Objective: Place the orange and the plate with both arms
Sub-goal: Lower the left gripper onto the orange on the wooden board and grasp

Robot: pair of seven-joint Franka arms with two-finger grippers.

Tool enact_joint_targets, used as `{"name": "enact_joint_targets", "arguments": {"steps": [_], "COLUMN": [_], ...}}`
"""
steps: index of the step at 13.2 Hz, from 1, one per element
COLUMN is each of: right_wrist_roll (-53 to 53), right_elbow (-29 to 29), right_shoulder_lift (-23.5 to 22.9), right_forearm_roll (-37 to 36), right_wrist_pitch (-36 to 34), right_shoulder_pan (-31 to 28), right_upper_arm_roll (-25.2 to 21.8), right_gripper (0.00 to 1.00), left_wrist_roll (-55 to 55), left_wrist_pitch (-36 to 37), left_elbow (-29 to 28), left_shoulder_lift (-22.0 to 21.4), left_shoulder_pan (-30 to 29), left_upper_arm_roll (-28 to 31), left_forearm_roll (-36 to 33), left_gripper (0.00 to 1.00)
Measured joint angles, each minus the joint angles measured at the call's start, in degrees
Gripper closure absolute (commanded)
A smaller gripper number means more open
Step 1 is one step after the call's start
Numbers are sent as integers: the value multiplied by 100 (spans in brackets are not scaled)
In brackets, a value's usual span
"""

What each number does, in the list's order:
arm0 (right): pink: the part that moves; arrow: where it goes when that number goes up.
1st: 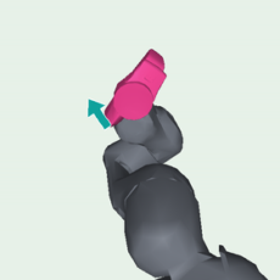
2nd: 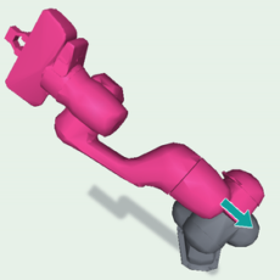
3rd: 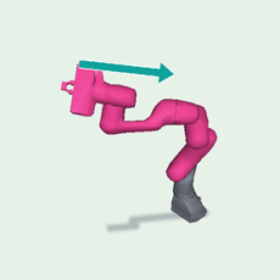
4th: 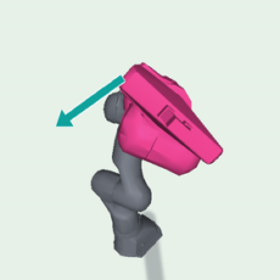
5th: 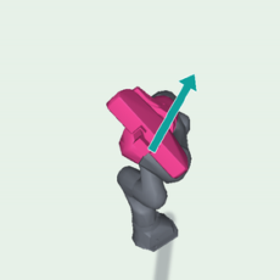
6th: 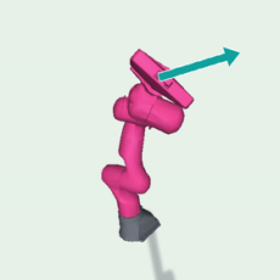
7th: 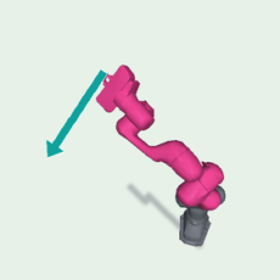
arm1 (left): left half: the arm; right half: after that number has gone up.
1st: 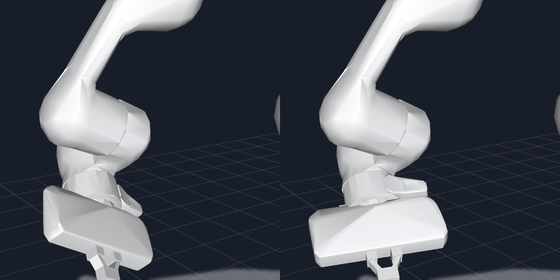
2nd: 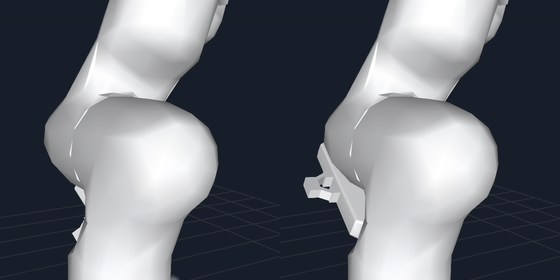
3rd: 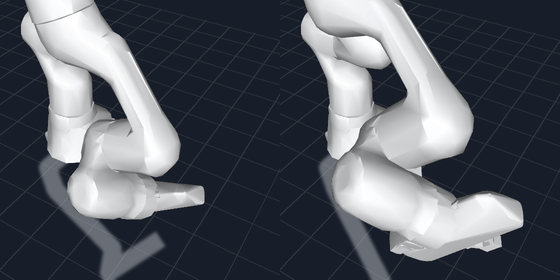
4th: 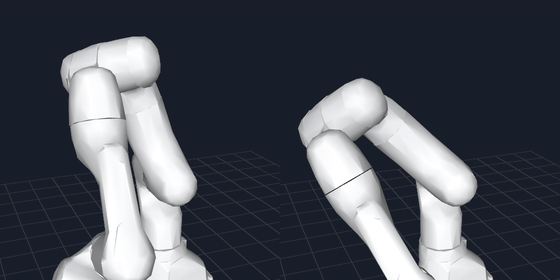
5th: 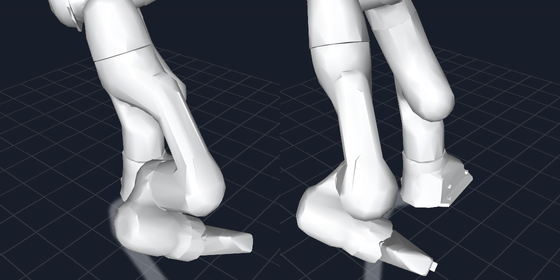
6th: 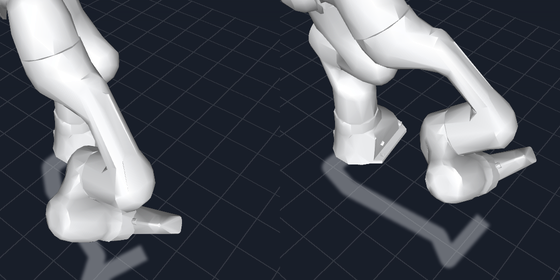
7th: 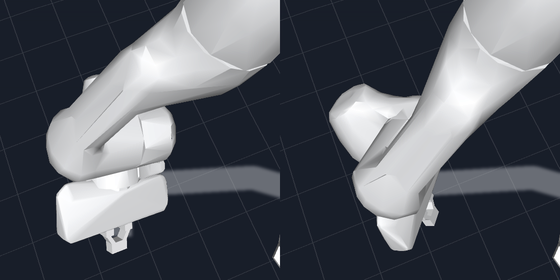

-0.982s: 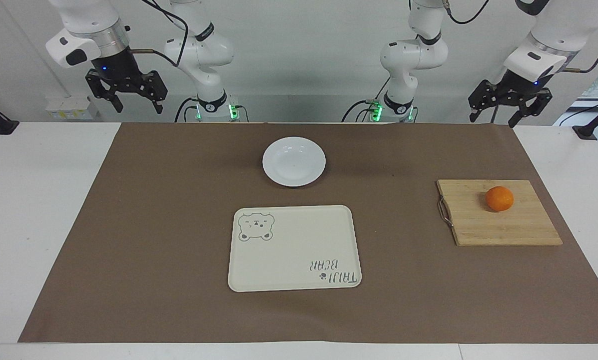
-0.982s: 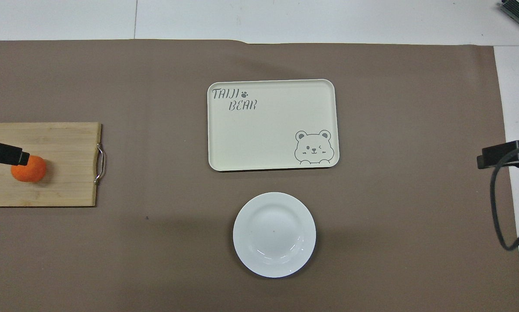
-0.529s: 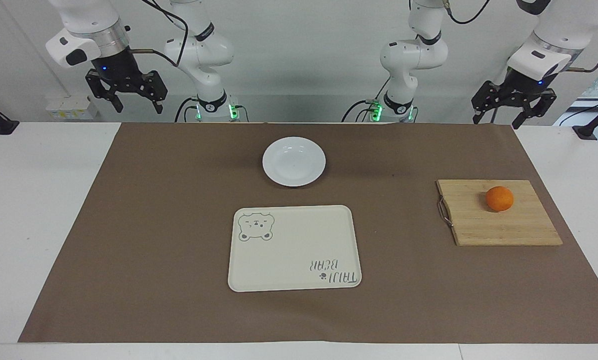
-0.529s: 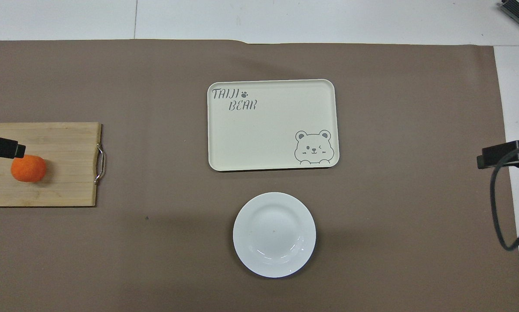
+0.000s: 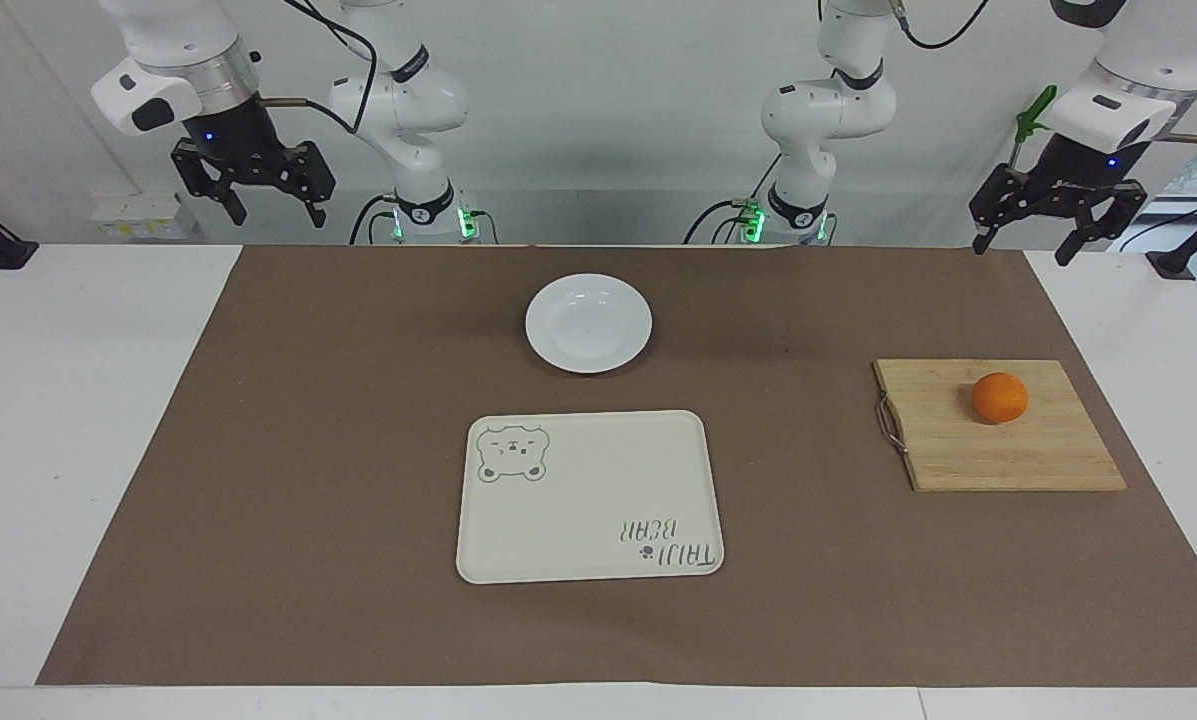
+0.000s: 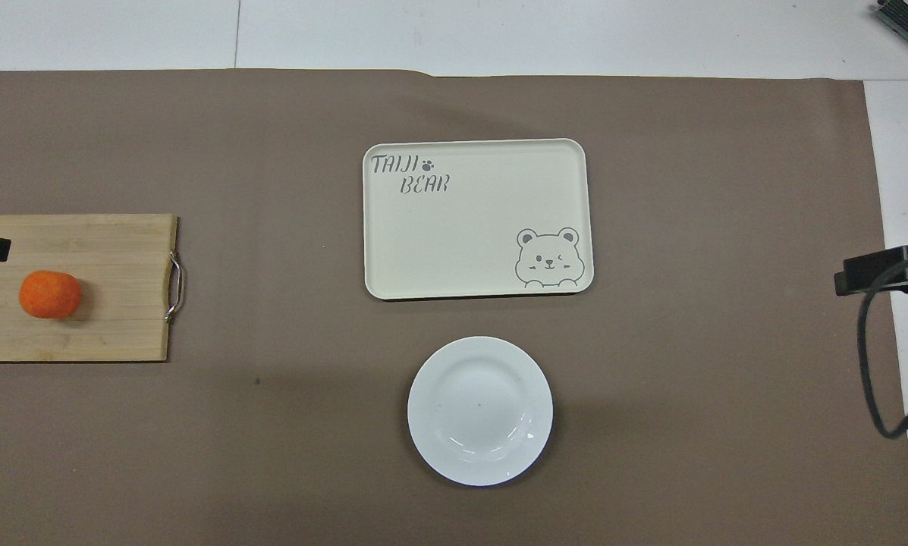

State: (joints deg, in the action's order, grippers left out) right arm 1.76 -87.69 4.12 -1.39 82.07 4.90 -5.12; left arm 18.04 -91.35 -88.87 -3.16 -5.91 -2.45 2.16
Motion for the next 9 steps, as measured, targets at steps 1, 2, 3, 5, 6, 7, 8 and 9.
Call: {"name": "enact_joint_targets", "arguments": {"steps": [1, 2, 3, 5, 6, 7, 8, 9], "right_wrist_roll": [0, 0, 0, 0, 0, 0, 0, 0], "right_elbow": [0, 0, 0, 0, 0, 0, 0, 0], "right_shoulder_lift": [0, 0, 0, 0, 0, 0, 0, 0], "right_forearm_roll": [0, 0, 0, 0, 0, 0, 0, 0], "right_wrist_pitch": [0, 0, 0, 0, 0, 0, 0, 0], "right_shoulder_pan": [0, 0, 0, 0, 0, 0, 0, 0], "right_upper_arm_roll": [0, 0, 0, 0, 0, 0, 0, 0], "right_gripper": [0, 0, 0, 0, 0, 0, 0, 0], "left_wrist_roll": [100, 159, 196, 249, 298, 355, 388, 422], "left_wrist_pitch": [-31, -108, -244, -599, -793, -940, -1029, -1084], "left_elbow": [-4, -11, -23, -46, -55, -63, -73, -89], "left_shoulder_lift": [58, 138, 263, 546, 686, 827, 961, 1090], "left_shoulder_pan": [-185, -337, -478, -650, -712, -761, -794, -813], "left_upper_arm_roll": [10, 19, 27, 28, 29, 33, 30, 30], "left_forearm_roll": [0, 0, 0, 0, 0, 0, 0, 0], "left_gripper": [0, 0, 0, 0, 0, 0, 0, 0]}}
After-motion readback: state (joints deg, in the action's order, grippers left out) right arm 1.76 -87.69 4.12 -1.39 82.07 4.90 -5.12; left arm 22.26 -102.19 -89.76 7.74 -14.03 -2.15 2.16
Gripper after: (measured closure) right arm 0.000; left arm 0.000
